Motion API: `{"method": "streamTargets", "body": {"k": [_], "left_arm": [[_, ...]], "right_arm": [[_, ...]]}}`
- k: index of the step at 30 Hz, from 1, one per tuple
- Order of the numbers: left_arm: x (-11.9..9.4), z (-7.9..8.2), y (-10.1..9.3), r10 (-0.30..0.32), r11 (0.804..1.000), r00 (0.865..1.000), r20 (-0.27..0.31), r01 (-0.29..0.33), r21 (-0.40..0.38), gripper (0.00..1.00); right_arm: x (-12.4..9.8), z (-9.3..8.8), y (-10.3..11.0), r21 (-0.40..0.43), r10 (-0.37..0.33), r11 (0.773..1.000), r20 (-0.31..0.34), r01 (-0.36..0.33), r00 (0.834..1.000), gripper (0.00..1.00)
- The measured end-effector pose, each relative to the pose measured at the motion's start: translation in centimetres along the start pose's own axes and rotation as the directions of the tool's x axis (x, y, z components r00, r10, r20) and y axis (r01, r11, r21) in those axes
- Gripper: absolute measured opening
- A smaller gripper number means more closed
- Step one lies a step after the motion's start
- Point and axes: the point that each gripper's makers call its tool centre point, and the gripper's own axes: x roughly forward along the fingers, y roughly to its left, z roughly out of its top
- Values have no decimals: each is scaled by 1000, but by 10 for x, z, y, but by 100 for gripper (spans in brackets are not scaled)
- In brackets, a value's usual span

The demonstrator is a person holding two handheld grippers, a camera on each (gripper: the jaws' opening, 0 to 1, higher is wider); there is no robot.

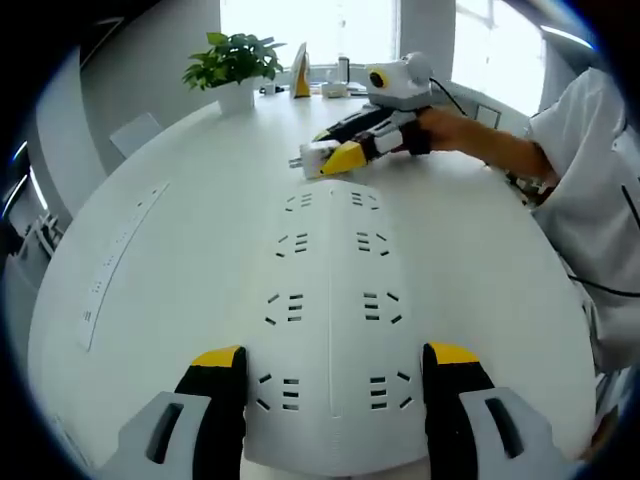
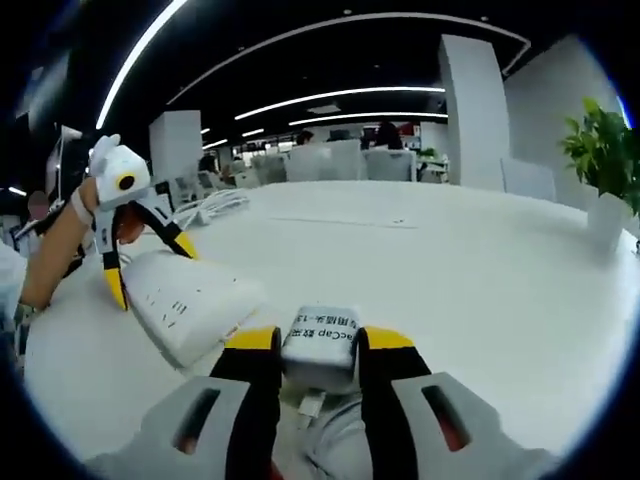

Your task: Straighten the power strip on the desk, plug the charger into it

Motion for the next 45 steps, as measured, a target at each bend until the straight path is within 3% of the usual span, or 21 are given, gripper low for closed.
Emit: {"method": "streamTargets", "body": {"k": [5,14,16,18,21,24,26,35,45], "left_arm": [[0,0,0,-2,1000,1000,-1,2,1,73],[1,0,1,-3,1000,1000,1,3,1,73],[1,1,1,-3,1000,1000,1,3,2,73],[1,1,1,-4,1000,1000,1,4,2,73],[1,1,0,-5,1000,1000,2,5,3,73],[0,1,0,-5,1000,1000,4,5,2,73],[0,1,0,-5,1000,1000,4,5,3,73],[0,2,-1,-6,1000,1000,7,6,4,73],[0,1,-1,-9,1000,1000,9,9,6,73]], "right_arm": [[-1,0,-4,-22,135,991,2,-135,991,28],[0,1,-8,-81,203,976,-15,-204,979,27],[1,1,-11,-72,176,982,-27,-177,984,32],[1,4,-20,-113,125,985,-26,-127,992,39],[-2,8,-24,-69,64,995,-36,-66,997,41],[-5,9,-16,-12,18,1000,-4,-18,1000,43],[-4,9,-9,-29,-5,1000,10,5,1000,43],[9,7,-14,-52,-63,997,17,64,998,39],[12,-1,-16,-28,-60,998,-12,60,998,31]]}}
